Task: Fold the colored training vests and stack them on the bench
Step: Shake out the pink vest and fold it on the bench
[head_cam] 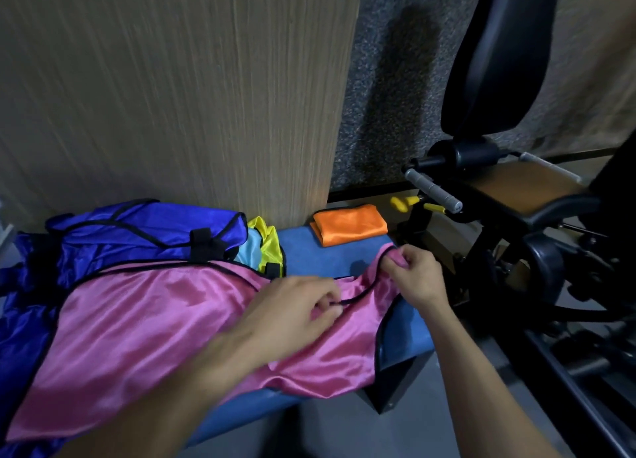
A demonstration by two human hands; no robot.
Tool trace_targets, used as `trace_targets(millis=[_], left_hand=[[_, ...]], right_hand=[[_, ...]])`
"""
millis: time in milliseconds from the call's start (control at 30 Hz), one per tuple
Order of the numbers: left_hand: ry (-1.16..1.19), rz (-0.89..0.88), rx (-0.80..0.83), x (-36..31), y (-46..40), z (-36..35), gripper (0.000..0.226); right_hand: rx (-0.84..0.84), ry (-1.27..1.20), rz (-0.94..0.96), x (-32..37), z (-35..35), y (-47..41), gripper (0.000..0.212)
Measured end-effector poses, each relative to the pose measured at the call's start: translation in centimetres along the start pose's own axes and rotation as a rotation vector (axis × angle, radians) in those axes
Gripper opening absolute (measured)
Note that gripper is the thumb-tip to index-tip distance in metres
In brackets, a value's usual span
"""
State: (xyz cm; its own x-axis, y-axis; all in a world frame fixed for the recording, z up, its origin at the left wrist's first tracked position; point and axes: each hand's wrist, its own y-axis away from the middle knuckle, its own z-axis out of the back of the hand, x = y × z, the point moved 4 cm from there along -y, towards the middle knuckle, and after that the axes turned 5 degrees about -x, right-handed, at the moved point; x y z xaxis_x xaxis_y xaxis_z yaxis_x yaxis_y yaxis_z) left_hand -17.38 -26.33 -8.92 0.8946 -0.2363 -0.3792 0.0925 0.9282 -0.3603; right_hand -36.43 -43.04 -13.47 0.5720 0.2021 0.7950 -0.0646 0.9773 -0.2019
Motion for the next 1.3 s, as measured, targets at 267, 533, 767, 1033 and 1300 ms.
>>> trace_targets(millis=[267,533,767,1033,1300], left_hand=[[0.112,0.086,-0.121,-0.6,-11.9,-3.2,0.018],[0.061,0.241,-0.077,0.9,-12.9,-5.0,0.019],[0.793,0.664,0.163,2.2,-12.9,-5.6,0.013],[1.124,0.742,-0.138,0.2,-13.8,-5.9,0.048],[0.733,0.371,-0.248,0.0,-14.9,-5.4,0.012]], right_hand=[[-0.052,-0.056,0.317,2.8,0.2,1.4,0.01],[0.045,-0.168,0.333,2.1,0.4,1.1,0.012],[0.117,-0.322,0.228,0.8,1.7,0.5,0.016],[0.168,-0.505,0.152,2.4,2.5,1.2,0.022],[0.12,-0.57,0.003,1.9,3.4,1.1,0.028]])
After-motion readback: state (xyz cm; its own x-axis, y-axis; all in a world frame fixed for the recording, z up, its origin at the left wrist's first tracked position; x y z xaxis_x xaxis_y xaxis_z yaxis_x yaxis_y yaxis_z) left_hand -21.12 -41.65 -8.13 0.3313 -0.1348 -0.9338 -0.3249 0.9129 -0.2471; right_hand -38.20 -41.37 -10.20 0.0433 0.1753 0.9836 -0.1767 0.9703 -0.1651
